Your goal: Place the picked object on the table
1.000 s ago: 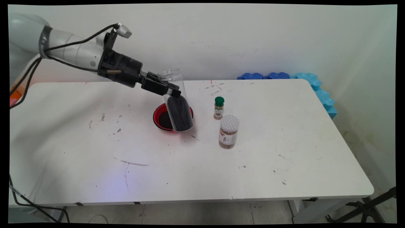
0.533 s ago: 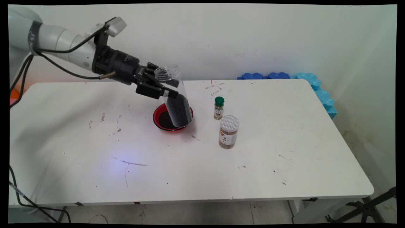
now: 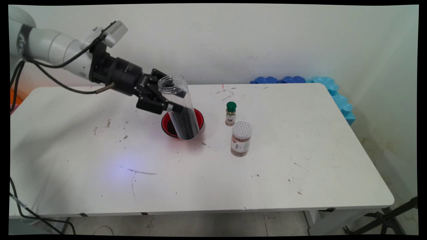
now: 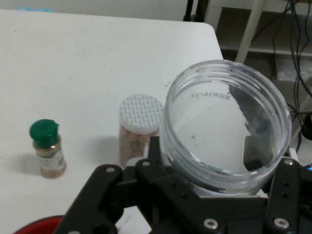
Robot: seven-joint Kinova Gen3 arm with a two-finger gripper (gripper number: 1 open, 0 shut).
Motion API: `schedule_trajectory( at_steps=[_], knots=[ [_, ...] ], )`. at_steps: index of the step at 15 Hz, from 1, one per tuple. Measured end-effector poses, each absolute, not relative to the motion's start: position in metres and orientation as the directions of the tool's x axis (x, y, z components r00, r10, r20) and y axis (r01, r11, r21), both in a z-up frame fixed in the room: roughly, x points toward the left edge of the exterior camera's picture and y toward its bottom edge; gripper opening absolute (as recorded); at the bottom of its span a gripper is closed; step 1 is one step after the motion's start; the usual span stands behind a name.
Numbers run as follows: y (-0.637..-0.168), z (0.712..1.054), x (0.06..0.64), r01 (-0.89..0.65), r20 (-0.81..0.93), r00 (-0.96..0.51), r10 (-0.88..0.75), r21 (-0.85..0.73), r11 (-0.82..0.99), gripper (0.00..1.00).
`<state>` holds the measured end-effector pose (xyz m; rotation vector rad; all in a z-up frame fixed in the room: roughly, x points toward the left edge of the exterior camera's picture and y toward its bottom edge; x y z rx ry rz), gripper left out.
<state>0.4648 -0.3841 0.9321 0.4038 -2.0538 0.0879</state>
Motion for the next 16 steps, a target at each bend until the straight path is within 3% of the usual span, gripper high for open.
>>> schedule_trajectory(
  at_steps=[16],
  knots=[
    [-0.333, 0.875, 0.45, -0.312, 0.844, -0.491, -0.216, 0.062, 0.948, 0.0]
  ],
)
